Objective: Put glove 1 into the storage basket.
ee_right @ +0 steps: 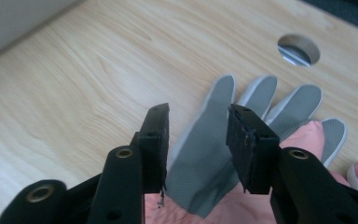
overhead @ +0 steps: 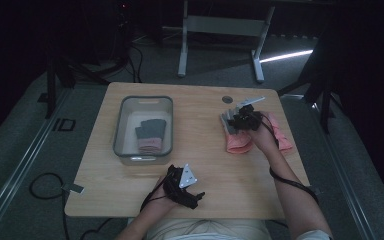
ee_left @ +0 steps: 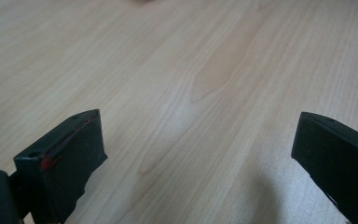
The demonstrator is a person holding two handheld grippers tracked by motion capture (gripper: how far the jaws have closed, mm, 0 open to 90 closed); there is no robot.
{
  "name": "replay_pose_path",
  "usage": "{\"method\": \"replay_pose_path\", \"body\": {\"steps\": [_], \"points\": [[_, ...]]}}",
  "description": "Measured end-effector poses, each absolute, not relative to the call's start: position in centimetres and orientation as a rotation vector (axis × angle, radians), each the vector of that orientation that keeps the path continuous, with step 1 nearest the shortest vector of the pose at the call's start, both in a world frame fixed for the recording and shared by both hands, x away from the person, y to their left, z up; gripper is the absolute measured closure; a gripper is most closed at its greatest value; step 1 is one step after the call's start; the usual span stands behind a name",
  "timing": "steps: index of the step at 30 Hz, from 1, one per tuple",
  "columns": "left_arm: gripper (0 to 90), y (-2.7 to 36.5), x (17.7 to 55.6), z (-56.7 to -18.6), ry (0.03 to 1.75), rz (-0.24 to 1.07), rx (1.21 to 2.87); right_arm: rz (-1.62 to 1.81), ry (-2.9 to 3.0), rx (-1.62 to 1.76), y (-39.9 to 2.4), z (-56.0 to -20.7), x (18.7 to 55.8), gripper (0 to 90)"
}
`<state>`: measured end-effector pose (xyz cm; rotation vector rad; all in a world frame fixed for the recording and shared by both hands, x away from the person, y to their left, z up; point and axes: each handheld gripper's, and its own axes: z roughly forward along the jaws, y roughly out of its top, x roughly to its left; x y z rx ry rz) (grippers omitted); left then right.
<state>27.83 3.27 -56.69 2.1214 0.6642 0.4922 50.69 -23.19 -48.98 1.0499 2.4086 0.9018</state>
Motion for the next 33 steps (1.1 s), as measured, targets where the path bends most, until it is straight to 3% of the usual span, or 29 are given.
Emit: {"method": "replay_pose_path", "body": {"steps": [9,13,19,26,33], "points": [[2.8,3.3,27.7,-57.0,0.660,0.491,2.151,0.742,2.436,1.153,-23.4,-52.6,52.5,54.0],[2.8,3.2,27.4,-57.0,0.637,0.492,2.139,0.707,2.425,1.165,-22.5,-53.2,52.4,63.1],[2.9,3.2,27.3,-56.9,0.617,0.510,2.115,0.739,2.360,1.244,-22.4,-53.2,52.0,83.7],[2.9,3.4,27.2,-56.9,0.611,0.521,2.101,0.824,2.291,1.318,-22.4,-51.1,50.1,88.8],[2.9,3.4,27.2,-56.9,0.618,0.527,2.082,0.976,2.201,1.259,-21.9,-46.0,44.7,88.8]]}}
